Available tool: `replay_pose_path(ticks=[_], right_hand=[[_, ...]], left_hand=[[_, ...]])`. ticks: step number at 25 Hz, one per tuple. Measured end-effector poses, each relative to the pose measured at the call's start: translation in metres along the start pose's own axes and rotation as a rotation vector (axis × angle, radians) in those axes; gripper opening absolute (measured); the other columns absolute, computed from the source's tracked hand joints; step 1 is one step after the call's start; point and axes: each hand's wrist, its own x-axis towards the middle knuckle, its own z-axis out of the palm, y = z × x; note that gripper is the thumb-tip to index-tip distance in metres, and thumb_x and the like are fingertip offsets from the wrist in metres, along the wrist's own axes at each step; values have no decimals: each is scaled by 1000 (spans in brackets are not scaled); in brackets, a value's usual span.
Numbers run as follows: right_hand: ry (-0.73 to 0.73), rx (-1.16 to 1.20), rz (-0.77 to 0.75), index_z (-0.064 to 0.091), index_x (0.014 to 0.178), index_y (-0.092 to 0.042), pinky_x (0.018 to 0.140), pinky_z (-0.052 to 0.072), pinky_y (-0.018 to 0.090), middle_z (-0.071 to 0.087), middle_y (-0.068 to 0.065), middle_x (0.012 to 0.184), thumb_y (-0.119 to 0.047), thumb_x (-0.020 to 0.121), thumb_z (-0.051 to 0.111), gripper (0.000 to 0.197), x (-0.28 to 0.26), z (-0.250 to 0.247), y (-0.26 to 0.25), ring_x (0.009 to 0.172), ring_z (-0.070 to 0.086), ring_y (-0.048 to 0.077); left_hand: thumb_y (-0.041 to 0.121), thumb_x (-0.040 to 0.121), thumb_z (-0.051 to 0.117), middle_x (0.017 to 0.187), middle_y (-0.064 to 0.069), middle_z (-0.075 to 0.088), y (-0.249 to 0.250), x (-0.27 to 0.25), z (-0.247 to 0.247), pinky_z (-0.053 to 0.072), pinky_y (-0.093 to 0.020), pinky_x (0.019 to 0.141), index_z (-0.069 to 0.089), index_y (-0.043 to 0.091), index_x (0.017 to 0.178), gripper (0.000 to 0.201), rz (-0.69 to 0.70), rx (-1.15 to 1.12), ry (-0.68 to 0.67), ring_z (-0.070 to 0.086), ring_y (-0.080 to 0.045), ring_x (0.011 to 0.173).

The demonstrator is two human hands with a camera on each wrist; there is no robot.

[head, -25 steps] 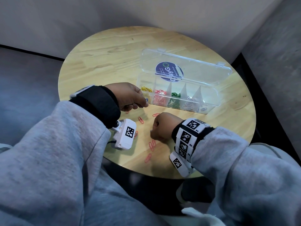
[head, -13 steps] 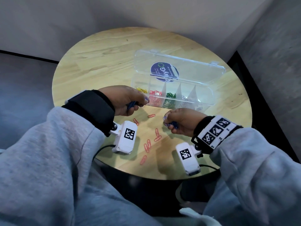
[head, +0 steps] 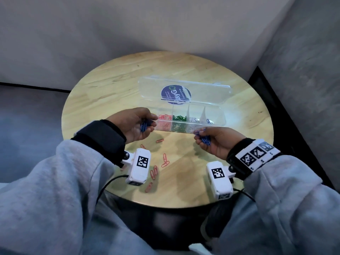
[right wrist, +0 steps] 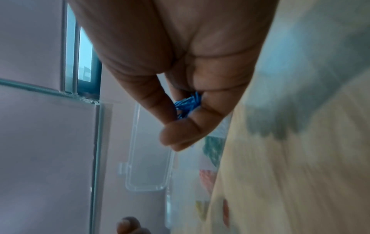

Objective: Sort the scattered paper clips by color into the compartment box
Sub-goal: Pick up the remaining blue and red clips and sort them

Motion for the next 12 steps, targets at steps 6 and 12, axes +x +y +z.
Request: replay_pose_path(ticks=[6,12], right_hand=[[20,198,-108,54,77,1,52,56,21,53,13,73,-9,93,47,20,-4,-33,-35,61,58,20],[94,211,-153,54,83,3,54,56,25,50,16,78,-19,99,37,32,22,-59,-58,66,53,26]], left_hand=[[30,92,50,86,-12,59,4,15,64,57,-22,62,58,6,93,26,33,-160,-52,61,-18,74],[27,90,56,93,-12,59,-5,50,133,52,-27,83,56,5,100,24,61,-217,-80,61,-22,86]])
